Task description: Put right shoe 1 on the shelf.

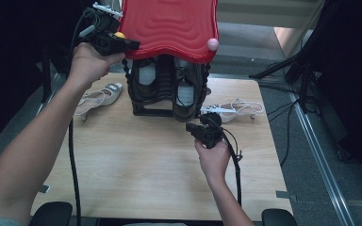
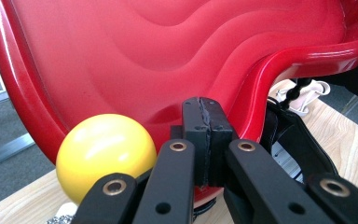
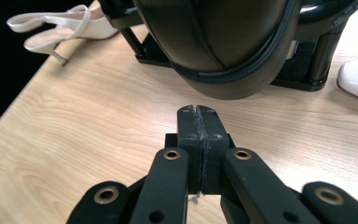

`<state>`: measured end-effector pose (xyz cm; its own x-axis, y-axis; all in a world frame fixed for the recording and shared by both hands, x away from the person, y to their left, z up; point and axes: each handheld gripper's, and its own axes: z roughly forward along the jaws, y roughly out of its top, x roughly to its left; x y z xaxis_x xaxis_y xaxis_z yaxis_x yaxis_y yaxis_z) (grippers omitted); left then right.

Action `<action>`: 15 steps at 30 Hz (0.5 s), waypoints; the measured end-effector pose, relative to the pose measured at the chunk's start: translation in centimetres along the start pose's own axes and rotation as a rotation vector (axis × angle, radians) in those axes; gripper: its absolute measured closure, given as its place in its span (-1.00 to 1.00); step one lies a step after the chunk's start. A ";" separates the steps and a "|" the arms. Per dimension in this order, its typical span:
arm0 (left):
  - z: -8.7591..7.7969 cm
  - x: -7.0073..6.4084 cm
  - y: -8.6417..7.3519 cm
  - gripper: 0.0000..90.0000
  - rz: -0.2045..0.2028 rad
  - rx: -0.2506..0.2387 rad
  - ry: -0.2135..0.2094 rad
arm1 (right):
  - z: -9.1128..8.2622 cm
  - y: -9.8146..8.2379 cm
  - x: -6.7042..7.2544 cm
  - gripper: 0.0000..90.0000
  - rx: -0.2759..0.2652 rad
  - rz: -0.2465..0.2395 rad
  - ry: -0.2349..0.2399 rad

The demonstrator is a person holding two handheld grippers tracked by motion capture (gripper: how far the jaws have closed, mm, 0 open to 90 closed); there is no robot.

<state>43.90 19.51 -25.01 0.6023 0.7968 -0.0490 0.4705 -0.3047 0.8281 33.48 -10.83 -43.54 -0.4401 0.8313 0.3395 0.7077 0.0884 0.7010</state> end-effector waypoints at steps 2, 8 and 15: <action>0.0 0.0 0.0 1.00 0.001 0.000 -0.001 | 0.6 -0.2 -0.1 1.00 -0.001 -0.004 0.005; 0.0 0.0 -0.1 1.00 0.011 -0.006 -0.002 | 2.6 -0.6 -0.2 1.00 -0.008 -0.016 0.021; 0.0 -0.1 0.0 1.00 0.013 0.004 0.000 | 3.4 -0.2 -0.5 1.00 -0.041 0.016 0.020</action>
<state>43.86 19.45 -25.02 0.6084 0.7927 -0.0382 0.4650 -0.3171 0.8266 35.37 -9.38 -45.98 -0.4401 0.8213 0.3631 0.6918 0.0523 0.7202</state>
